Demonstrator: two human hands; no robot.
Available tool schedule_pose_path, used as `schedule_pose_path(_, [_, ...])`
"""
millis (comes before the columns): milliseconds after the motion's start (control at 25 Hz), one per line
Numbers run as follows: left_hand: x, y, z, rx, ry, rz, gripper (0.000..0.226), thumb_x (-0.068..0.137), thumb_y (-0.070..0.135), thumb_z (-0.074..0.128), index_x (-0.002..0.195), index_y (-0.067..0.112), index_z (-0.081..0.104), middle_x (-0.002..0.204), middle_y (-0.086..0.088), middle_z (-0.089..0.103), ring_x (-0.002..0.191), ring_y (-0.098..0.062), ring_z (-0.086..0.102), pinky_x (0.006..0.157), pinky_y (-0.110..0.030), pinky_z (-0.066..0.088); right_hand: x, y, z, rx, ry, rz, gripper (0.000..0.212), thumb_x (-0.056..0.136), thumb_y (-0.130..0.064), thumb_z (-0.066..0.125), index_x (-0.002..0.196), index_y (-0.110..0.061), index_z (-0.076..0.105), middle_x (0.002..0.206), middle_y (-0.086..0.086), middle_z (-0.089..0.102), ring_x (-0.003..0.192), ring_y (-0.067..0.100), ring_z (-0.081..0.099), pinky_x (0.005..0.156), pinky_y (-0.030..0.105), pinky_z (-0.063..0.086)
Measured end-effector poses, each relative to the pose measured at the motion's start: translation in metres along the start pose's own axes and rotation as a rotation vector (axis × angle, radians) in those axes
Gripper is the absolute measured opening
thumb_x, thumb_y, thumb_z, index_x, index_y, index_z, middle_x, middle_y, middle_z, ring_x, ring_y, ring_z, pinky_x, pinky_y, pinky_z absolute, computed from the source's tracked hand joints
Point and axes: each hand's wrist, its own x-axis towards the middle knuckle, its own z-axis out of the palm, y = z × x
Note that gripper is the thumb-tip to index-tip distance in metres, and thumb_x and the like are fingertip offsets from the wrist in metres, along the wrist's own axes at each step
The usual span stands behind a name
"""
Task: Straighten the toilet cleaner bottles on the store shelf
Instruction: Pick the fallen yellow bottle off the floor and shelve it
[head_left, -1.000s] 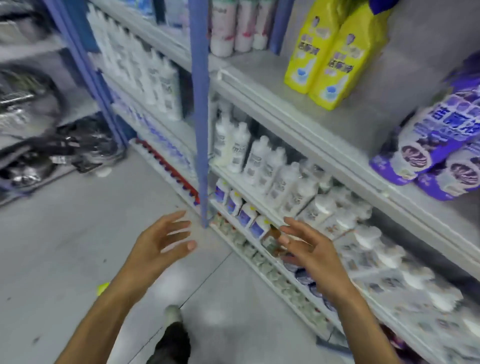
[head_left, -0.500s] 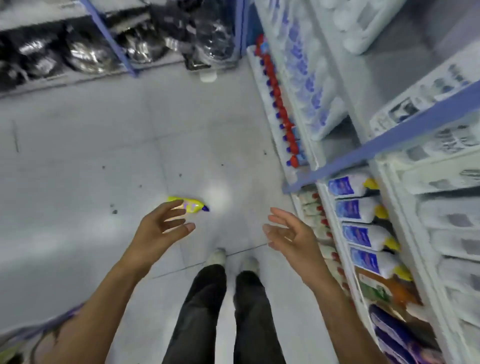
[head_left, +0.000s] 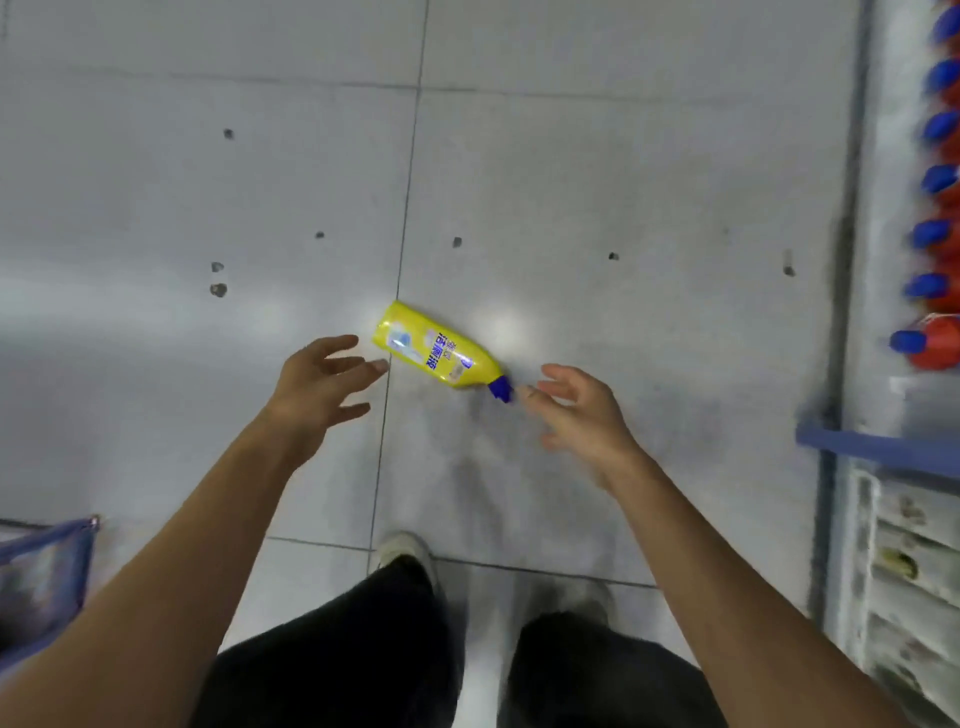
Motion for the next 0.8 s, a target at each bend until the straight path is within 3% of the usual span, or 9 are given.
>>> schedule_pose_path(80, [0.067, -0.025, 0.001, 0.024, 0.023, -0.003, 0.077, 0.067, 0.029, 0.092, 0.135, 0.017, 0.057, 0.128, -0.018, 0.063, 0.117, -0.028, 0.066, 0.092, -0.052, 0.058, 0.066, 0.020, 0.021, -0.045, -0.021, 0.038, 0.072, 0.073, -0.046, 0.084, 0.136, -0.023, 0.058, 0.126, 0.002, 0.066, 0.109, 0.017, 0.068, 0.077, 0.049, 0.064])
schedule_pose_path(200, [0.143, -0.049, 0.004, 0.105, 0.087, 0.000, 0.069, 0.072, 0.024, 0.090, 0.133, 0.019, 0.058, 0.129, -0.016, 0.058, 0.118, -0.026, 0.062, 0.092, -0.050, 0.057, 0.135, 0.037, 0.046, -0.120, -0.014, 0.053, 0.061, 0.079, -0.039, 0.083, 0.133, -0.022, 0.061, 0.123, -0.001, 0.065, 0.109, 0.018, 0.067, 0.073, 0.040, 0.063])
schedule_pose_path(320, [0.185, -0.061, 0.015, 0.149, 0.056, 0.031, 0.069, 0.064, 0.026, 0.093, 0.126, 0.017, 0.062, 0.118, -0.016, 0.066, 0.100, -0.024, 0.065, 0.084, -0.045, 0.057, 0.173, 0.057, 0.068, -0.137, 0.013, 0.013, 0.054, 0.076, -0.039, 0.086, 0.123, -0.022, 0.069, 0.117, -0.001, 0.072, 0.106, 0.018, 0.070, 0.090, 0.046, 0.060])
schedule_pose_path(440, [0.201, -0.069, 0.024, 0.249, 0.098, 0.087, 0.060, 0.054, 0.035, 0.092, 0.106, 0.013, 0.071, 0.097, -0.014, 0.073, 0.078, -0.024, 0.066, 0.079, -0.046, 0.061, 0.184, 0.067, 0.081, -0.242, 0.004, -0.071, 0.039, 0.073, -0.034, 0.088, 0.108, -0.021, 0.075, 0.100, -0.003, 0.077, 0.094, 0.014, 0.074, 0.094, 0.040, 0.058])
schedule_pose_path(520, [0.207, -0.072, 0.029, 0.232, 0.131, 0.067, 0.071, 0.044, 0.038, 0.094, 0.105, 0.011, 0.069, 0.097, -0.013, 0.072, 0.082, -0.028, 0.072, 0.078, -0.050, 0.063, 0.184, 0.065, 0.081, -0.291, 0.011, -0.093, 0.035, 0.077, -0.031, 0.087, 0.108, -0.019, 0.077, 0.092, -0.005, 0.074, 0.091, 0.015, 0.073, 0.091, 0.034, 0.058])
schedule_pose_path(640, [0.201, -0.069, 0.039, 0.096, 0.117, 0.017, 0.068, 0.060, 0.018, 0.097, 0.116, 0.002, 0.060, 0.108, -0.021, 0.069, 0.089, -0.033, 0.074, 0.078, -0.048, 0.063, 0.180, 0.058, 0.067, -0.250, 0.036, -0.122, 0.036, 0.077, -0.033, 0.087, 0.109, -0.019, 0.077, 0.092, -0.006, 0.074, 0.092, 0.014, 0.073, 0.093, 0.033, 0.057])
schedule_pose_path(800, [0.155, -0.040, 0.047, -0.002, -0.013, 0.002, 0.057, 0.071, 0.018, 0.091, 0.118, 0.001, 0.063, 0.113, -0.020, 0.071, 0.093, -0.028, 0.074, 0.075, -0.033, 0.064, 0.132, 0.027, 0.025, -0.112, 0.072, -0.163, 0.032, 0.078, -0.031, 0.087, 0.107, -0.020, 0.079, 0.101, -0.002, 0.078, 0.095, 0.012, 0.073, 0.090, 0.028, 0.058])
